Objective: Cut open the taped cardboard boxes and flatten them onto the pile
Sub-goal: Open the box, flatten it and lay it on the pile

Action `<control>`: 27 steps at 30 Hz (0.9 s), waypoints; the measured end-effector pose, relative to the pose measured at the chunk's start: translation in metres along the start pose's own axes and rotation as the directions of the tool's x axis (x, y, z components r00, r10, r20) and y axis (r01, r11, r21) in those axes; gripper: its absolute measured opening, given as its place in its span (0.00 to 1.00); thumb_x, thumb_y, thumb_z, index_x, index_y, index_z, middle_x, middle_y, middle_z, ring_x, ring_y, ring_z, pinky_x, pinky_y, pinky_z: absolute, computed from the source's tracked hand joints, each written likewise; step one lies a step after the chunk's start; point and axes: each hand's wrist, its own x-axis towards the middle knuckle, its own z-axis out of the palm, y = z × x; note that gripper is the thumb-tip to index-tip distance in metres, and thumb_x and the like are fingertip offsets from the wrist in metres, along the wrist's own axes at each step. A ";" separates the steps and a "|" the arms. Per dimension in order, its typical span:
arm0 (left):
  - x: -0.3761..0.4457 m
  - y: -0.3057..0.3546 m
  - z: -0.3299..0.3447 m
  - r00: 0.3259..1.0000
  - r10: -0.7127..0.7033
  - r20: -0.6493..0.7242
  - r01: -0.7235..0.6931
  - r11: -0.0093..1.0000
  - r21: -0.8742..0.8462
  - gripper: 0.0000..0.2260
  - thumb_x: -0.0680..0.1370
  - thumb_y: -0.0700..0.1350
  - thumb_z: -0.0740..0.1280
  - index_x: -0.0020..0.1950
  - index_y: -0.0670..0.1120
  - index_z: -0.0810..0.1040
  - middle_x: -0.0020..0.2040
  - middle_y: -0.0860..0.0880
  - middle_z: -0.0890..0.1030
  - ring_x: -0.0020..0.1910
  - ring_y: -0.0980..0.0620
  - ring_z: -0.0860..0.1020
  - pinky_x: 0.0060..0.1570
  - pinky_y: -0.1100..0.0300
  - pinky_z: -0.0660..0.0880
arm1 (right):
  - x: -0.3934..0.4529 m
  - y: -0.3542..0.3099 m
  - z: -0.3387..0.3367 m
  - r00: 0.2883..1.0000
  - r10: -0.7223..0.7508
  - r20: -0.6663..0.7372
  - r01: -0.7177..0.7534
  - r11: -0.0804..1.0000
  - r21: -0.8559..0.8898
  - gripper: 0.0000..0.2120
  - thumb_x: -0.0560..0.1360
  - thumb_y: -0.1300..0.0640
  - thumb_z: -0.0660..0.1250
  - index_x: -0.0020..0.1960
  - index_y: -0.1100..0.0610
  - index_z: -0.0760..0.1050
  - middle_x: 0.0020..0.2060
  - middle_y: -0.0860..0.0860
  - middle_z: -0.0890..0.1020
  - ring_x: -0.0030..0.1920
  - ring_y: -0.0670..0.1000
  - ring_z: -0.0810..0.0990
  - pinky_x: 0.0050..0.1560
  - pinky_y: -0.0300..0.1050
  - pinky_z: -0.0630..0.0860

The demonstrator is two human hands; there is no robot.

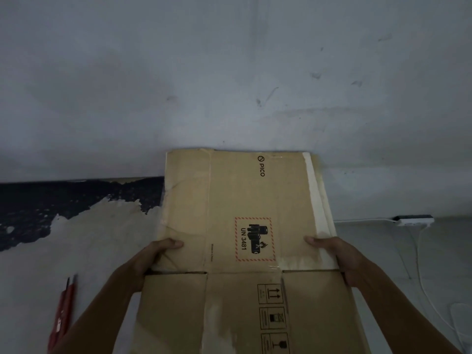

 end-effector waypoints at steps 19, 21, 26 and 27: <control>-0.001 -0.004 -0.006 0.995 0.095 -0.002 -0.095 0.992 -0.086 0.34 0.57 0.51 0.77 0.60 0.38 0.79 0.52 0.35 0.84 0.48 0.37 0.82 0.52 0.47 0.77 | 0.009 0.002 -0.007 0.994 0.041 0.101 -0.035 0.998 -0.056 0.36 0.54 0.52 0.82 0.59 0.64 0.81 0.56 0.62 0.83 0.56 0.64 0.82 0.64 0.60 0.74; -0.001 -0.006 -0.004 0.994 0.109 -0.002 -0.109 0.989 -0.099 0.28 0.62 0.48 0.75 0.59 0.37 0.79 0.49 0.35 0.84 0.44 0.38 0.83 0.49 0.49 0.77 | 0.010 0.004 -0.008 0.994 0.035 0.102 -0.031 0.999 -0.036 0.35 0.55 0.53 0.81 0.60 0.64 0.81 0.56 0.62 0.83 0.56 0.64 0.82 0.63 0.59 0.74; -0.001 -0.007 0.004 0.991 0.135 -0.007 -0.135 0.986 -0.098 0.27 0.63 0.49 0.71 0.59 0.38 0.79 0.49 0.36 0.84 0.46 0.37 0.82 0.47 0.50 0.77 | 0.011 0.012 -0.011 0.989 0.012 0.147 -0.026 0.996 0.088 0.23 0.65 0.59 0.78 0.57 0.68 0.81 0.57 0.65 0.81 0.50 0.63 0.84 0.50 0.56 0.82; -0.002 -0.007 0.005 0.991 0.137 -0.004 -0.137 0.986 -0.099 0.27 0.63 0.49 0.71 0.58 0.38 0.80 0.49 0.36 0.85 0.45 0.38 0.83 0.46 0.50 0.77 | 0.013 0.014 -0.014 0.989 0.010 0.146 -0.025 0.995 0.098 0.27 0.61 0.58 0.81 0.56 0.68 0.82 0.57 0.66 0.81 0.50 0.64 0.84 0.48 0.56 0.83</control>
